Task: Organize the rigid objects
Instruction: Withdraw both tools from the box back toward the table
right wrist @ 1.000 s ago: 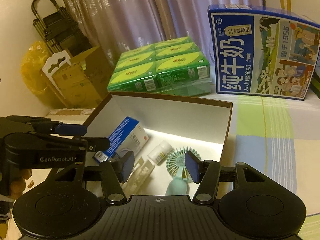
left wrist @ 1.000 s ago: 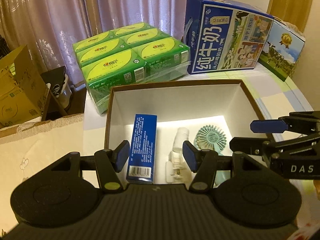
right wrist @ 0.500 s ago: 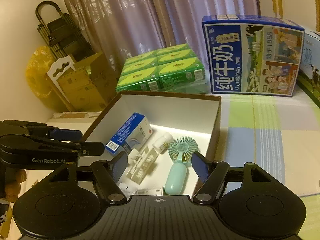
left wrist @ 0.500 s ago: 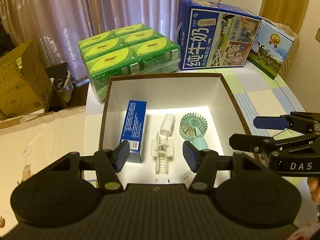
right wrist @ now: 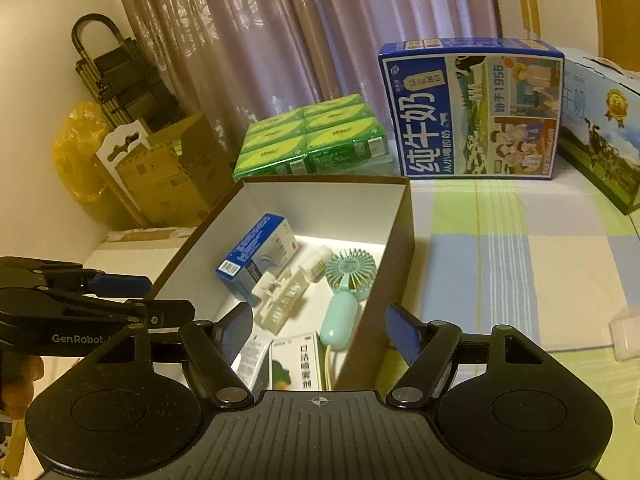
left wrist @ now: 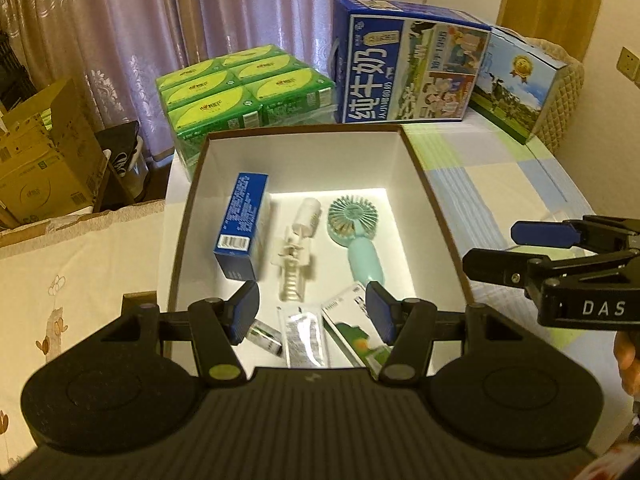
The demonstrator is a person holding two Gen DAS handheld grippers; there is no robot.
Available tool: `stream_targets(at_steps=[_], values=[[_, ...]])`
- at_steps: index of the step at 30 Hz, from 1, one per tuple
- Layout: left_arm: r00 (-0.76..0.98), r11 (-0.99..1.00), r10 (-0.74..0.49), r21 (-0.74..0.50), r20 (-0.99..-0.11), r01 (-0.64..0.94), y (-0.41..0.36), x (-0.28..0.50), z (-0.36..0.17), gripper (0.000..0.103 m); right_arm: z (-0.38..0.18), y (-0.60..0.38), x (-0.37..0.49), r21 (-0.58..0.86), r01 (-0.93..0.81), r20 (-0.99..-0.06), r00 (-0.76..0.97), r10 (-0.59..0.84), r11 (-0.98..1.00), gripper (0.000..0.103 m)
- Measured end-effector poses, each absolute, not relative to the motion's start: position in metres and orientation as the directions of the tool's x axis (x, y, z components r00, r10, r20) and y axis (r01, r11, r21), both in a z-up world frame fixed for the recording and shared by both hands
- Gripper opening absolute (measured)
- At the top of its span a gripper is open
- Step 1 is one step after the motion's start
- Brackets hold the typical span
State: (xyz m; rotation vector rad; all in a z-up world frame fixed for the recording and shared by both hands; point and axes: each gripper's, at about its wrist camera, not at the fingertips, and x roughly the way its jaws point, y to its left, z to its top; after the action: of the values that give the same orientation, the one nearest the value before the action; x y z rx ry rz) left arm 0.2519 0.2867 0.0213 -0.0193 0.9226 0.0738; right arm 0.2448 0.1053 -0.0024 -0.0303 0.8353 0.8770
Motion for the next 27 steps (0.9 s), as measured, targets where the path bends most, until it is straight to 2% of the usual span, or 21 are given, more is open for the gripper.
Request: stream_targets(at_steps=[19, 27], values=[[0.616, 0.998, 0.042, 0.006, -0.787, -0.061, 0.207, 0.183, 0.035, 0.055, -0.001, 0.024, 0.209, 0.318, -0.716, -0.681, 0.283, 0.675, 0.621, 0.071], [0.616, 0.999, -0.017, -0.040, -0.787, -0.023, 0.155, 0.169, 0.031, 0.055, -0.008, -0.033, 0.211, 0.326, -0.698, -0.711, 0.263, 0.652, 0.637, 0.071]])
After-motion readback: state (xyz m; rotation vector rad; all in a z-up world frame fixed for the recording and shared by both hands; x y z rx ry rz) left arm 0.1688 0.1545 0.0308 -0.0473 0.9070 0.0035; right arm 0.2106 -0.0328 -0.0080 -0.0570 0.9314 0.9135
